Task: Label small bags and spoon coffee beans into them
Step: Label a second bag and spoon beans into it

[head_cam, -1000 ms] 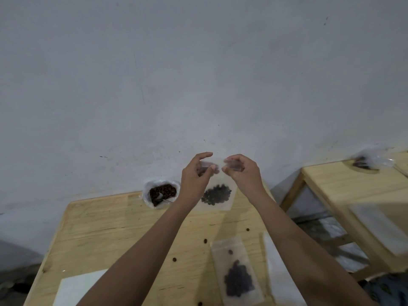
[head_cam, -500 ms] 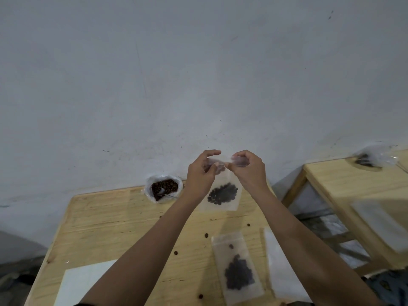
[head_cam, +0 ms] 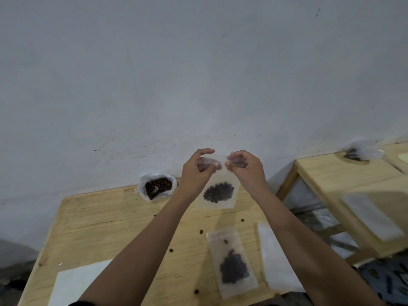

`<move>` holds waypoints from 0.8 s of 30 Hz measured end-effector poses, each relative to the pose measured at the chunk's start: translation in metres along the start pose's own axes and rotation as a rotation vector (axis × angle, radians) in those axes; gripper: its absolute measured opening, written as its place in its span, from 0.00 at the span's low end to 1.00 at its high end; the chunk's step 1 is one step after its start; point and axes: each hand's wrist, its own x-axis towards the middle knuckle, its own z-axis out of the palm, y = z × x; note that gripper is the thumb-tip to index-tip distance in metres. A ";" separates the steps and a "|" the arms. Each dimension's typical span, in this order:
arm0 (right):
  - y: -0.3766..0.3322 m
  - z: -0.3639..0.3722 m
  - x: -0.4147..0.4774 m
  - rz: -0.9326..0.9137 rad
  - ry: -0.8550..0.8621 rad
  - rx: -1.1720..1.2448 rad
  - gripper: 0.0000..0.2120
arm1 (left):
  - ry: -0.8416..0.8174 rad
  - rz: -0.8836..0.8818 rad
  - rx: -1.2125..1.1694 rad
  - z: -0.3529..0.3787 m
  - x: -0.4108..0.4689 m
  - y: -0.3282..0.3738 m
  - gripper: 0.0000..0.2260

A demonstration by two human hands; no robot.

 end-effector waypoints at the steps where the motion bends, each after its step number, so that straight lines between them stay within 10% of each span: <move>1: 0.000 -0.001 -0.001 -0.021 0.011 -0.019 0.07 | 0.000 0.002 -0.001 0.002 0.000 0.001 0.12; 24: 0.066 -0.030 -0.035 0.185 0.174 0.248 0.15 | -0.069 -0.184 -0.144 0.045 -0.026 -0.056 0.24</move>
